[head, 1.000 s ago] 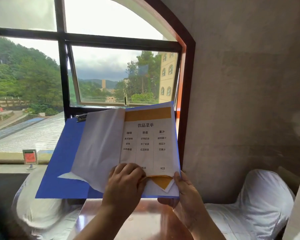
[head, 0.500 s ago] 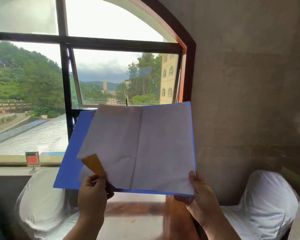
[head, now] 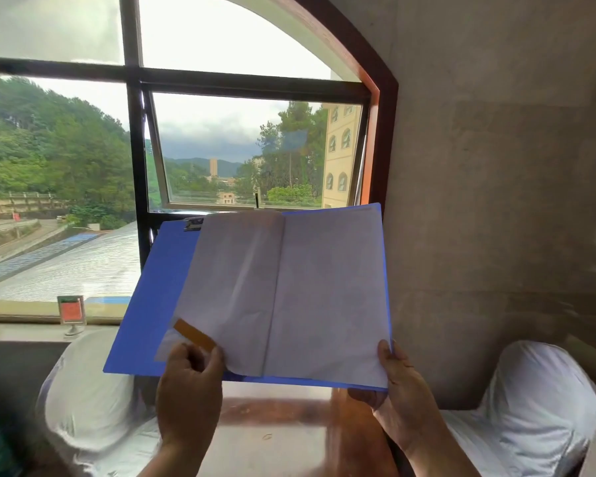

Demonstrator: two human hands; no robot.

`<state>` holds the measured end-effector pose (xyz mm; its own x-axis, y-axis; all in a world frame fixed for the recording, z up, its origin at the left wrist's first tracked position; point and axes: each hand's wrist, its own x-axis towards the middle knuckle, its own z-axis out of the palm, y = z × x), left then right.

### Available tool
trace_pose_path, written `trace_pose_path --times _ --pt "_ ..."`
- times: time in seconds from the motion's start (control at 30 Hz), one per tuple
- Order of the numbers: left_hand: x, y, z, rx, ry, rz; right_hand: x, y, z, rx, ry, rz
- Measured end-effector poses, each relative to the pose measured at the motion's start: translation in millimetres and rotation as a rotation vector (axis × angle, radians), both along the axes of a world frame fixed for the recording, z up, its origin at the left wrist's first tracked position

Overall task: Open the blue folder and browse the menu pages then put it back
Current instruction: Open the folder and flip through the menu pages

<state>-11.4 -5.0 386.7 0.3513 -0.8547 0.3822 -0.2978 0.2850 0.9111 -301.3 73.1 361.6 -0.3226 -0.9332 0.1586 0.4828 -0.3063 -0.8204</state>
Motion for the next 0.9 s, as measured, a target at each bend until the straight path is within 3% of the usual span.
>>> trace_pose_path --times 0.13,0.2,0.37,0.47,0.7,0.9 --pt "-8 9 2 -0.403 -0.533 0.085 8 0 2 0.007 0.020 0.057" --pt "-18 13 7 -0.545 -0.666 0.008 15 -2 2 0.006 0.025 0.061" --pt "-44 25 12 -0.498 -0.888 -0.236 30 -4 6 0.026 0.000 0.064" --pt "-51 27 16 -0.430 -0.920 -0.248 36 -1 11 0.021 0.002 0.056" --pt "-55 23 22 -0.562 -0.812 -0.232 36 9 19 0.012 0.010 0.067" --pt "-59 28 15 -0.511 -0.851 -0.243 37 8 25 0.010 -0.003 0.060"
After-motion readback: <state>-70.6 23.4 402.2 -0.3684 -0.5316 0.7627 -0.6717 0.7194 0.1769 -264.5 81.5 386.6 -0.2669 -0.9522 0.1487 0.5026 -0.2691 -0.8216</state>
